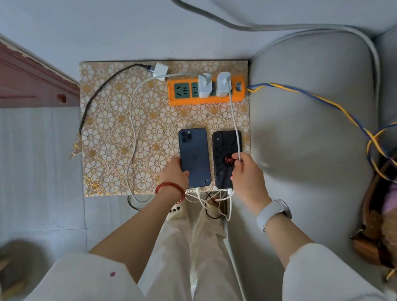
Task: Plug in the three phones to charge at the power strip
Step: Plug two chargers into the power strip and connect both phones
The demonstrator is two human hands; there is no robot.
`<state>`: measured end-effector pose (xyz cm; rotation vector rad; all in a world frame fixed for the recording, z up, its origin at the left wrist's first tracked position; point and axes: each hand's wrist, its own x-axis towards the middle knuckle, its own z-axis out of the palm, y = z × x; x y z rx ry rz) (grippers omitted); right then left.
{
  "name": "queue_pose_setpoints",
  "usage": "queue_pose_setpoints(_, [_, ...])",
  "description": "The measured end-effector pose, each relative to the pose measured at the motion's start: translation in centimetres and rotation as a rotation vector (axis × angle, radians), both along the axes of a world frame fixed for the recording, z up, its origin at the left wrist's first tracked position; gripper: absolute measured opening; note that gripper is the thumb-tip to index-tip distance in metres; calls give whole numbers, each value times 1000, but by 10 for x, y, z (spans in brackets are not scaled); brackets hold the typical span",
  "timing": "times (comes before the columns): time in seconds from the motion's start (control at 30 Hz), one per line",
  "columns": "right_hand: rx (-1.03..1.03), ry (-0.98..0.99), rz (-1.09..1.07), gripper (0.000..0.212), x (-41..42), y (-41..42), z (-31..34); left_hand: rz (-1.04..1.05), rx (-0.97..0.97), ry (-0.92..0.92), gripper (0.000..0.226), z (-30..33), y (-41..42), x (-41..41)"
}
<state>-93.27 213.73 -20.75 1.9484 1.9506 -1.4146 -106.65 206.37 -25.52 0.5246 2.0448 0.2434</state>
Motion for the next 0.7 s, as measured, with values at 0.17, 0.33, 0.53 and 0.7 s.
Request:
queue_pose_setpoints(0.17, [-10,-32,29,27,-4,1,1,-326,-105,113,29,-1,8,-2])
queue_pose_setpoints(0.33, [-29,-35,38,28,-9,3,2,-420,-42,350,33,14,25,-37])
queue_pose_setpoints(0.53, [-102,18,46,30,-19,10,4,76,361,473,67,21,40,-106])
queue_pose_setpoints(0.7, [-159,29,18,30,-20,11,6,-25,252,109,41,12,40,-122])
